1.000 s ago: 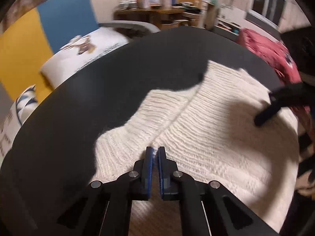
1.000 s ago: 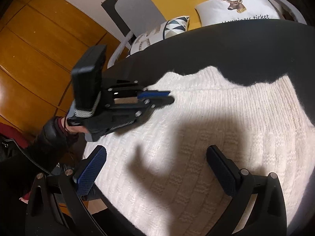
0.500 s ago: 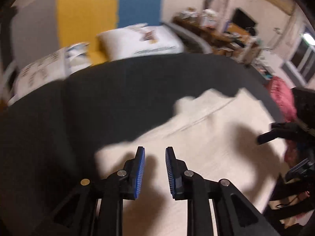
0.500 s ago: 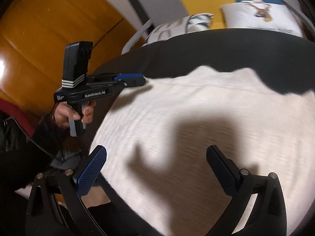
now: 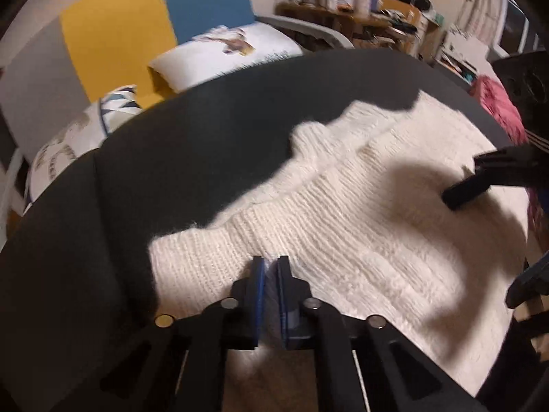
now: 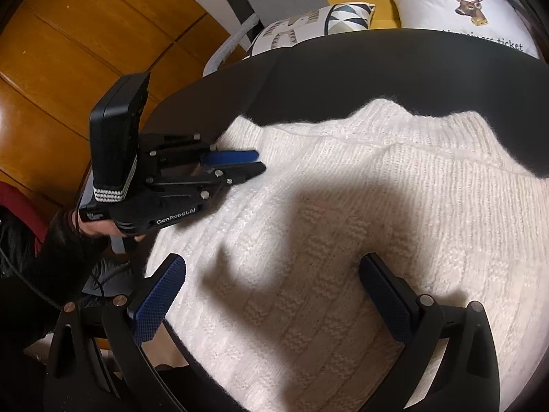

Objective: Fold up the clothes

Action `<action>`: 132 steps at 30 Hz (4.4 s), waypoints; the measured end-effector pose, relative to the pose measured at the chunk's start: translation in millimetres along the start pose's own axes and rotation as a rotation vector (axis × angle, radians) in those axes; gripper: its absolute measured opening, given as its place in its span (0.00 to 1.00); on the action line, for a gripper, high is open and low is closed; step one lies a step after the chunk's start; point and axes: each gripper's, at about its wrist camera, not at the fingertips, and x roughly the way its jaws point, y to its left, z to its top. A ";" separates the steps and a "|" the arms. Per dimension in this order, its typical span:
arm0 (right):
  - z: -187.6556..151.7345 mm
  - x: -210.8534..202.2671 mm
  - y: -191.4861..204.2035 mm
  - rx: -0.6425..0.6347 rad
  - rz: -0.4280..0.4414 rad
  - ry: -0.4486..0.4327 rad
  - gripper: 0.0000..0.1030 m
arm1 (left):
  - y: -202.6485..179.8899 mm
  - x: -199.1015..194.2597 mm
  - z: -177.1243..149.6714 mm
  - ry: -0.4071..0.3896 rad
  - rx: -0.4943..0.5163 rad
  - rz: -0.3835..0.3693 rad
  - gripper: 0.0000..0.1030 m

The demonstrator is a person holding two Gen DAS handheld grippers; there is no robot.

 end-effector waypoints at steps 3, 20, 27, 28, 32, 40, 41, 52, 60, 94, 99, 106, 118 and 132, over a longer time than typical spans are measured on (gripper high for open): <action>3.7 -3.7 5.2 -0.014 -0.018 -0.024 1.00 | 13.6 4.0 -4.9 -0.020 -0.108 0.042 0.00; 33.1 30.1 6.5 -0.008 -0.090 0.010 1.00 | 121.1 -47.6 -87.1 -0.108 -0.607 -0.245 0.26; 37.4 21.8 2.5 0.045 -0.147 -0.061 1.00 | 105.9 -18.0 -62.2 -0.049 -0.536 -0.290 0.27; 33.2 16.7 6.1 0.035 -0.129 -0.064 1.00 | 104.7 -15.0 -58.7 -0.045 -0.525 -0.289 0.27; 19.2 7.5 14.5 0.001 -0.090 -0.058 1.00 | 102.5 -11.4 -50.3 -0.074 -0.506 -0.240 0.05; 2.3 -1.2 20.4 0.025 -0.025 -0.085 1.00 | 106.9 -15.2 -61.8 -0.102 -0.612 -0.208 0.14; 0.2 -2.2 21.1 0.028 -0.017 -0.089 1.00 | 110.3 -20.6 -66.6 -0.111 -0.645 -0.254 0.21; -50.2 -10.2 43.6 0.075 0.292 -0.027 1.00 | 77.5 -67.4 -175.3 -0.119 -0.600 -0.539 0.26; -56.4 10.3 58.0 0.098 0.258 0.043 1.00 | 44.1 -65.2 -201.7 -0.146 -0.535 -0.623 0.31; -38.9 -75.9 -63.4 0.227 -0.325 -0.124 1.00 | 33.2 -24.6 -85.8 -0.134 -0.456 -0.158 0.28; -43.9 -72.5 -94.9 0.254 -0.270 -0.084 1.00 | 52.7 -34.0 -105.2 -0.173 -0.579 -0.278 0.27; -99.4 -148.3 -143.0 0.451 0.043 -0.358 1.00 | 88.0 -34.6 -132.0 -0.192 -0.774 -0.337 0.29; -114.2 -138.7 -160.7 0.529 -0.012 -0.396 1.00 | 90.9 -28.1 -161.2 -0.152 -0.910 -0.391 0.40; -55.9 -30.3 -41.7 0.250 0.059 -0.177 1.00 | 98.3 -2.7 -161.4 -0.045 -0.946 -0.538 0.63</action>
